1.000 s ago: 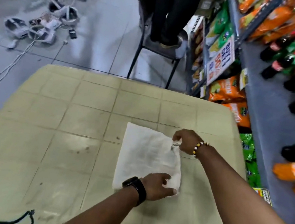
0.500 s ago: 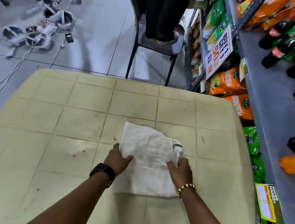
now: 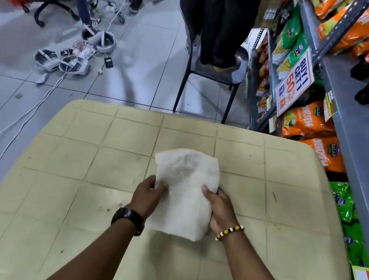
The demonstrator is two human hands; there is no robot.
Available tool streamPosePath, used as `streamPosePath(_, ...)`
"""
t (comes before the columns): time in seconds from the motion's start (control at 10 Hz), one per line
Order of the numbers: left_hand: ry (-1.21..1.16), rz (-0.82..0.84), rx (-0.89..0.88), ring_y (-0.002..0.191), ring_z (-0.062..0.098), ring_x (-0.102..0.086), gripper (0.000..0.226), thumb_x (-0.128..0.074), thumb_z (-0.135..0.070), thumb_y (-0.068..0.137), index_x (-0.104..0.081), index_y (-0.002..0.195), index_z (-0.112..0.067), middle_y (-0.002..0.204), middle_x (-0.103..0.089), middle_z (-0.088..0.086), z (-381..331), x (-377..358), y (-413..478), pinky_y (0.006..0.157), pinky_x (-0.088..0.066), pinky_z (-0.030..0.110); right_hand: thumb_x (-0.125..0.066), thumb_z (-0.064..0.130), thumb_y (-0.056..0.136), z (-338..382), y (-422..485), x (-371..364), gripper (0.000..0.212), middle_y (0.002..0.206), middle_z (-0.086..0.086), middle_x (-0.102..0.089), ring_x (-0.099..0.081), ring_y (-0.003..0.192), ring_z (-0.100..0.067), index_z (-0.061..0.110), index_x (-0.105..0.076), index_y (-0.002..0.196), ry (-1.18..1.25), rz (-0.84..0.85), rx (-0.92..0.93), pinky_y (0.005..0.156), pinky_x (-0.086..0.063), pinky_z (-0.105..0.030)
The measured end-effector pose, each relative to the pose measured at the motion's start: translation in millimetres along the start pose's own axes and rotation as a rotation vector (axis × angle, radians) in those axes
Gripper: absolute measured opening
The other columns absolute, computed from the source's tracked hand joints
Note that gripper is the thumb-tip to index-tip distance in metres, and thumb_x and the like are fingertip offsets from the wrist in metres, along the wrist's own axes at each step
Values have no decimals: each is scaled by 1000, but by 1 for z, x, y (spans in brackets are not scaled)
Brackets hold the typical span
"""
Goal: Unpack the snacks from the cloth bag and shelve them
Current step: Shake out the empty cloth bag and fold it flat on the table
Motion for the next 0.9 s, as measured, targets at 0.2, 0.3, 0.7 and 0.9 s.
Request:
streamPosePath(0.2, 303, -171, -268, 93, 28, -64, 27, -58, -37, 90, -64, 112, -22, 102, -67, 6, -53, 30, 61, 80, -53, 41, -66, 16, 90, 51, 59, -47, 25, 118, -19, -69, -67, 103, -33, 6, -65, 113, -516, -188, 172, 94, -54, -47)
streamPosePath(0.3, 614, 6, -180, 122, 37, -53, 71, -62, -40, 90, -31, 150, -18, 140, -47, 16, -35, 25, 92, 98, -47, 41, -66, 16, 84, 42, 79, -46, 66, 138, -19, -52, -55, 121, -36, 8, -38, 143, -1082, -345, 138, 101, -46, -38)
streamPosePath(0.7, 1249, 286, -323, 152, 28, 12, 71, -18, -52, 97, 17, 153, -28, 164, 19, 2, 33, 16, 135, 120, -5, 55, -33, 45, 99, -31, 115, -48, 72, 165, -5, 5, 5, 152, -20, 16, 0, 156, -1864, -162, 373, 122, 2, -35)
streamPosePath(0.9, 1170, 216, -333, 151, 28, 19, 81, -15, -68, 90, 31, 146, -33, 161, 28, 2, 16, 12, 134, 121, 0, 55, -44, 34, 100, 0, 102, -74, 65, 165, -2, -9, -5, 152, -13, 14, -16, 155, -1514, -161, 460, 121, -4, -23)
Point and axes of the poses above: each hand's wrist, its own y-axis towards the middle knuckle, its own x-axis out of the back of the hand, z = x × y, the point moved 4 cm from there along y, towards the middle knuckle
